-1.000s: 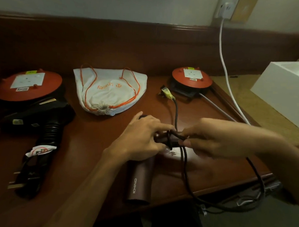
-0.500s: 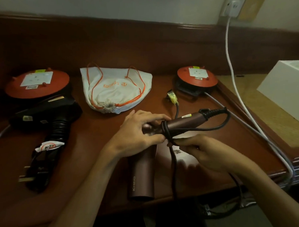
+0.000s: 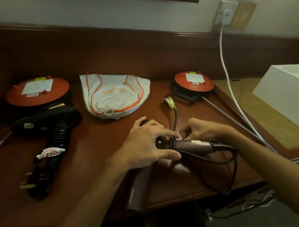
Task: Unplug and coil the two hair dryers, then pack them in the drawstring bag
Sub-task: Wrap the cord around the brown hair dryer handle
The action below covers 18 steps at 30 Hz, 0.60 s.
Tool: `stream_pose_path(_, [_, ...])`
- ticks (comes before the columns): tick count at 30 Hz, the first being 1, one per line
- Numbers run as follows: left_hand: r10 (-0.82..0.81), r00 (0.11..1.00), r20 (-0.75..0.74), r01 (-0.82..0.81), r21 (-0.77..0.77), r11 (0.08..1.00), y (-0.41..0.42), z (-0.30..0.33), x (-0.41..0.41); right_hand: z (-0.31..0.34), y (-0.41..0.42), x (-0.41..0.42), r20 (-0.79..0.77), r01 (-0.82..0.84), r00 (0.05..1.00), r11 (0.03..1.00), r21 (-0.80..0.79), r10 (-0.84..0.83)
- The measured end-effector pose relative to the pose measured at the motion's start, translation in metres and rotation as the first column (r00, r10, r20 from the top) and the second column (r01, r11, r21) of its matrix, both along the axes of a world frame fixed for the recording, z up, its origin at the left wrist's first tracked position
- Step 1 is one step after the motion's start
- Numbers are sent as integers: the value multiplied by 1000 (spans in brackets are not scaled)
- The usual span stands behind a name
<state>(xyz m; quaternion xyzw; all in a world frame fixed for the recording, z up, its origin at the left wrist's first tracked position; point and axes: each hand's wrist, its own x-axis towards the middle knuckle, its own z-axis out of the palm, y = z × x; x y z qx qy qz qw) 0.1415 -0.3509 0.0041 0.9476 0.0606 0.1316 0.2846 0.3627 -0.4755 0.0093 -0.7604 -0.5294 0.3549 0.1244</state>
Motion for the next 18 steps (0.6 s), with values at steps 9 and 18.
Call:
stream_pose_path(9, [88, 968, -233, -43, 188, 981, -9, 11, 12, 78, -8, -41, -116, -79, 990, 997, 3, 79])
stream_pose_path(18, [134, 988, -81, -129, 64, 990, -2, -1, 5, 94, -36, -88, 130, 116, 984, 992, 57, -123])
